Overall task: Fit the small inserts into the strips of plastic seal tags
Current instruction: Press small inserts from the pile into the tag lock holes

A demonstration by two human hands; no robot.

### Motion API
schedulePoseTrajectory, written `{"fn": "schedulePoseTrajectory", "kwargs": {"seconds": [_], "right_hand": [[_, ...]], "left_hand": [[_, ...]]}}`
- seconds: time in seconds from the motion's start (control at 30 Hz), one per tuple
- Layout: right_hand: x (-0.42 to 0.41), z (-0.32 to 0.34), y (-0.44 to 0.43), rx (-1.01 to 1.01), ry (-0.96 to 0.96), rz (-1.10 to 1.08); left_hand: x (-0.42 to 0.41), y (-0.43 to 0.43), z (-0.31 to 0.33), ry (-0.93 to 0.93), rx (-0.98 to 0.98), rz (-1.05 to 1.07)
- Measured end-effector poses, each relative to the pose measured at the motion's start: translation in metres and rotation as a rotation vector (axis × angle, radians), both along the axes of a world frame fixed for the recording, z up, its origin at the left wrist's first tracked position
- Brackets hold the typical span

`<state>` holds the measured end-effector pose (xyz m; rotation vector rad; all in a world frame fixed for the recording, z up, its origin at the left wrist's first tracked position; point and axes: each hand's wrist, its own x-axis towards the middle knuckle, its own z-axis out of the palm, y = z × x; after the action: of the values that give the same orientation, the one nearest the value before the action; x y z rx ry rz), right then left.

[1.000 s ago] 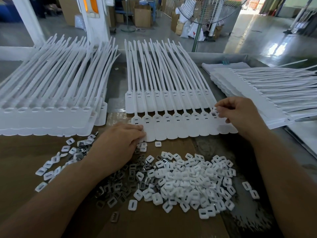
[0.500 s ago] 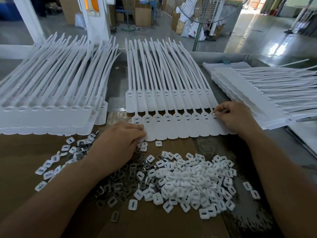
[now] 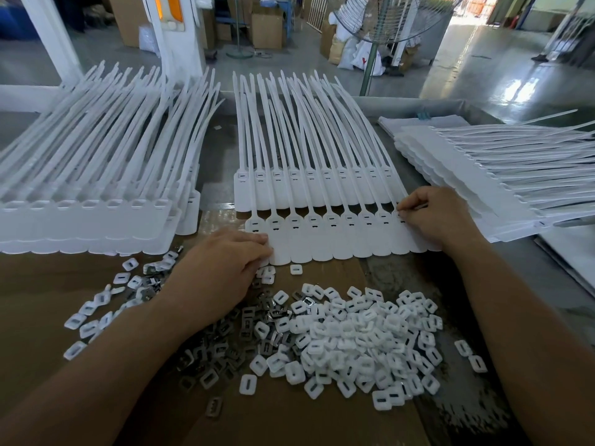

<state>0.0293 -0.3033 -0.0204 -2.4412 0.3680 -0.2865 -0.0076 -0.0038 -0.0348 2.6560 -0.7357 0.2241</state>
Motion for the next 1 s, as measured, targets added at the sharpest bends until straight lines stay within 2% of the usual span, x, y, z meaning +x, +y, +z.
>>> {"fn": "schedulePoseTrajectory", "kwargs": {"seconds": [0.17, 0.37, 0.7, 0.8, 1.0], "right_hand": [[0.003, 0.001, 0.001, 0.124, -0.007, -0.02], [0.006, -0.002, 0.002, 0.146, -0.024, -0.047], [-0.012, 0.004, 0.007, -0.033, -0.032, 0.063], [-0.022, 0.015, 0.014, 0.069, 0.003, 0.225], [-0.037, 0.027, 0.033, -0.022, 0.444, 0.737]], "left_hand": [[0.002, -0.001, 0.0, 0.0, -0.001, 0.002], [0.002, 0.001, -0.001, 0.004, 0.003, 0.003], [0.004, 0.004, -0.004, 0.004, -0.006, -0.001], [0.005, 0.005, -0.007, 0.007, -0.01, -0.001], [0.005, 0.007, -0.008, 0.006, -0.017, 0.006]]}}
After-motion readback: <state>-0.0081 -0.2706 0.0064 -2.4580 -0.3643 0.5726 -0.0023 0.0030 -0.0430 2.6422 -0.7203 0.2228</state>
